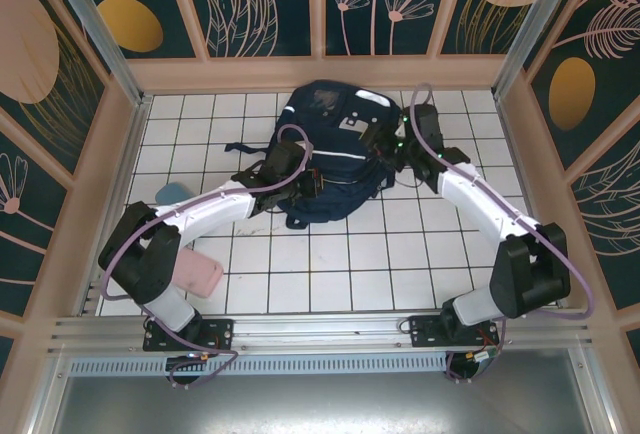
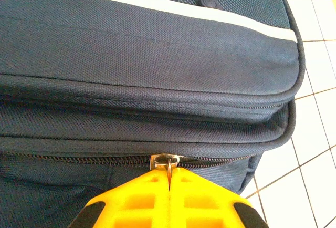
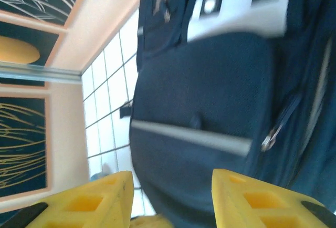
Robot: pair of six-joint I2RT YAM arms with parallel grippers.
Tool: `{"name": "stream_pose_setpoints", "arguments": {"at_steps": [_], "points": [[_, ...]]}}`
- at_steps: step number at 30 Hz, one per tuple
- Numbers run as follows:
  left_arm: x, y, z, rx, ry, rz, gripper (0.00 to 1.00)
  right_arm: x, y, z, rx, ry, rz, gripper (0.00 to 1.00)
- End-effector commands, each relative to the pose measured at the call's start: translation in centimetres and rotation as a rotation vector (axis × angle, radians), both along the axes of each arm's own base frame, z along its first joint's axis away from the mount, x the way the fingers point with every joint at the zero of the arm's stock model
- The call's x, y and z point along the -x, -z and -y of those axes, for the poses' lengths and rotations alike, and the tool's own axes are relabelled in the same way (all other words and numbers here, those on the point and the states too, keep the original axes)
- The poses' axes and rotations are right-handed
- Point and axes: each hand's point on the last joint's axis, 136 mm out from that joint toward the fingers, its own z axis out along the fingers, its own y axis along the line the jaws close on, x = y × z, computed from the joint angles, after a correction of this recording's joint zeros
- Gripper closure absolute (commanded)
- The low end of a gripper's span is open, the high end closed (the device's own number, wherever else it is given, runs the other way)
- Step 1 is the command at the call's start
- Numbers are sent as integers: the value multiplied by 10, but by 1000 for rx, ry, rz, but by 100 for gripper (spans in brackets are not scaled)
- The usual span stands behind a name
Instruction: Pack the student bag
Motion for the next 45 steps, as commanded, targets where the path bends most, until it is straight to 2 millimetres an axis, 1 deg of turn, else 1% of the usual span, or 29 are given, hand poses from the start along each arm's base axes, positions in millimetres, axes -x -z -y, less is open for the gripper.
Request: {"name": "stream_pose_setpoints", "arguments": {"at_steps": [1, 3, 7, 9, 12, 19, 20, 21, 22, 23, 24, 27, 30, 33, 36, 41, 45], "points": [[-10, -32, 20, 78, 62, 95, 100, 23, 41, -11, -79, 83, -203, 57], [-9, -30, 20, 78, 64, 90, 100, 25, 48, -17, -94, 105, -234, 57], [-7, -29, 17, 71, 60, 93, 100, 19, 57, -19, -87, 129, -254, 57], [-7, -30, 15, 66, 57, 101, 100, 15, 59, -21, -86, 131, -256, 58], [-6, -31, 14, 69, 59, 102, 100, 9, 64, -24, -80, 134, -268, 63], [-4, -29, 12, 64, 58, 101, 100, 5, 74, -26, -93, 152, -298, 66], [-3, -29, 12, 62, 59, 101, 100, 4, 75, -26, -92, 155, -296, 70], [-3, -29, 11, 58, 56, 104, 100, 3, 75, -25, -88, 158, -286, 78], [-3, -28, 9, 50, 54, 104, 100, 1, 77, -22, -72, 169, -281, 84], [-4, -26, 7, 39, 45, 104, 100, -1, 77, -18, -47, 185, -269, 88], [-5, -24, 4, 22, 32, 104, 100, -3, 80, -9, 0, 221, -261, 93], [-9, -16, -12, -52, -35, 93, 100, -5, 85, 19, 101, 297, -245, 100], [-13, -10, -32, -124, -111, 91, 100, -4, 87, 50, 159, 360, -223, 100], [-19, -4, -52, -164, -170, 80, 100, -3, 80, 82, 214, 422, -185, 100], [-26, 0, -66, -181, -196, 75, 100, -7, 72, 108, 231, 455, -145, 100], [-40, 7, -75, -215, -195, 68, 100, -22, 64, 131, 249, 447, -98, 100], [-55, 7, -78, -233, -200, 86, 100, -36, 65, 143, 262, 433, -84, 100]]}}
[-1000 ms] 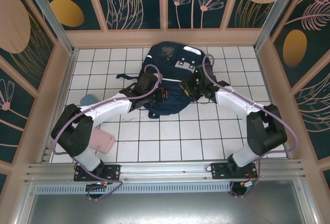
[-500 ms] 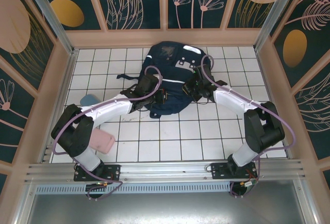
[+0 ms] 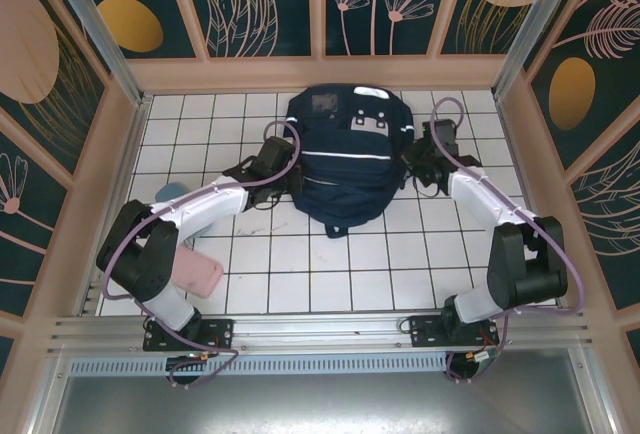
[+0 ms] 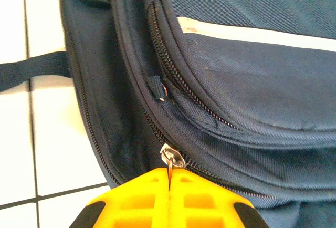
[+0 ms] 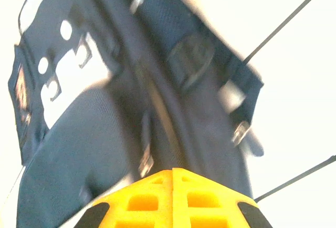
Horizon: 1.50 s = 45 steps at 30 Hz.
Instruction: Pack the student bag
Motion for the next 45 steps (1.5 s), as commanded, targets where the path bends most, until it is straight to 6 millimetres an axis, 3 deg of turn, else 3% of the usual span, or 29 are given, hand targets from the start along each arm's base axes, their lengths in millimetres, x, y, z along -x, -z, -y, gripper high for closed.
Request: {"name": "stream_pose_setpoints", "arguments": {"at_steps": [1, 3, 6, 9, 13, 15, 18, 23, 38, 42, 45], "points": [[-31, -11, -19, -57, -62, 71, 100, -19, -7, 23, 90, 10, 50, 100], [-38, -13, -20, -56, -60, 81, 100, -25, -8, 27, 99, 12, 59, 100], [-39, -20, -9, -35, 7, 98, 100, -32, -18, 4, 137, -152, 92, 99], [-34, -27, -2, -8, 63, 112, 100, -30, -27, -38, 226, -403, 136, 69], [-27, -33, 2, 10, 110, 128, 100, -14, -42, -97, 335, -678, 233, 46], [-23, -37, 4, 22, 139, 141, 100, -1, -48, -131, 378, -851, 289, 43], [-16, -45, 6, 29, 188, 176, 100, 17, -45, -167, 417, -1064, 325, 42], [-7, -62, 5, 24, 248, 246, 100, 38, -39, -199, 534, -1314, 407, 41], [-9, -74, 1, 16, 231, 278, 100, 36, -9, -215, 650, -1585, 470, 46], [-9, -75, -1, 9, 222, 278, 100, 44, -7, -216, 687, -1680, 560, 46], [-8, -77, -2, 9, 224, 279, 100, 35, -13, -212, 788, -1663, 633, 47]]}}
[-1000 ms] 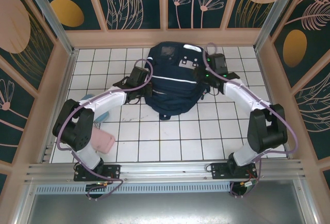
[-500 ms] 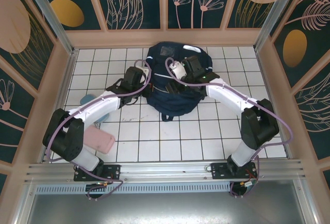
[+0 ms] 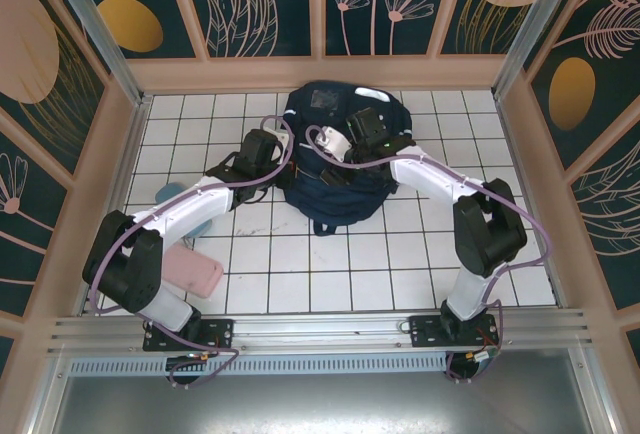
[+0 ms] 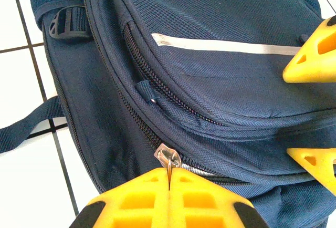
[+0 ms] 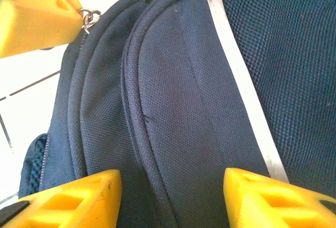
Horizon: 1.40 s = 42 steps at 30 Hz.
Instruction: Pack the student bag
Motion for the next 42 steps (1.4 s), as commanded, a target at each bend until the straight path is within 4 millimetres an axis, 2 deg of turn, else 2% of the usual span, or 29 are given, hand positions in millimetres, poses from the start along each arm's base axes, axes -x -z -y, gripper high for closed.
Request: {"name": "stream_pose_setpoints", "arguments": {"at_steps": [1, 8, 13, 19, 24, 29, 35, 40, 41, 42], "points": [[-4, -42, 5, 56, 17, 110, 100, -4, -9, 2, 31, -85, 123, 48], [-2, -40, 3, 49, 15, 102, 100, -21, 1, 11, 164, -91, 159, 80], [-3, -39, -1, 35, -7, 104, 100, -19, -13, 8, 145, -117, 185, 100], [-8, -30, -19, -74, -64, 102, 100, -4, -34, 13, 116, -146, 226, 100], [-11, -7, -35, -187, -112, 26, 100, 6, -38, 27, 130, -135, 236, 100], [-17, 3, -41, -187, -137, -18, 100, 10, -37, 30, 137, -135, 226, 100], [-37, -3, -34, -181, -102, -1, 100, 18, -37, 29, 126, -156, 207, 100], [-64, -22, -30, -155, -110, 50, 100, 17, -36, 29, 125, -154, 207, 100], [-70, -14, -28, -159, -112, 36, 100, 17, -36, 29, 125, -153, 208, 100], [-76, -15, -26, -153, -115, 44, 100, 17, -36, 29, 123, -154, 208, 100]]}}
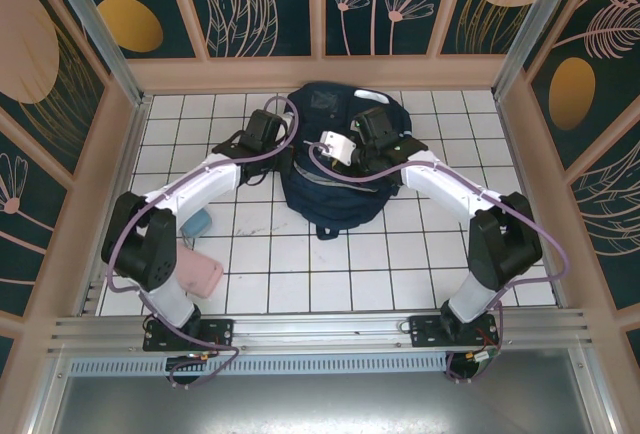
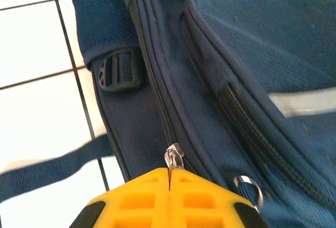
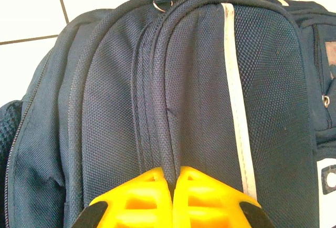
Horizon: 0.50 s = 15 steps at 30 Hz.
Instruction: Pack the student bag
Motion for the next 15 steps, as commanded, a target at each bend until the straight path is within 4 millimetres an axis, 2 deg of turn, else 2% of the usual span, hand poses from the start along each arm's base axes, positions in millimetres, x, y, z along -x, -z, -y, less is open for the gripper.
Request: {"name": "stream_pose_setpoints", "arguments": {"at_steps": [1, 5, 8, 10, 12, 15], "points": [[-33, -15, -10, -16, -56, 72, 100, 13, -8, 10, 8, -14, -12, 100], [-51, -9, 0, 14, -76, 63, 96, 9, -13, 5, -24, -6, -5, 100], [-58, -4, 1, 39, -118, 27, 79, 1, -20, 1, -63, 28, -4, 100], [-52, -4, 0, 78, -125, -24, 61, -4, -23, -2, -93, 60, -10, 100], [-43, -12, -11, 83, -173, -25, 48, -7, -22, -4, -116, 80, -23, 100], [-26, -23, -39, 93, -266, -12, 33, -11, -20, -7, -154, 114, -40, 100]]}}
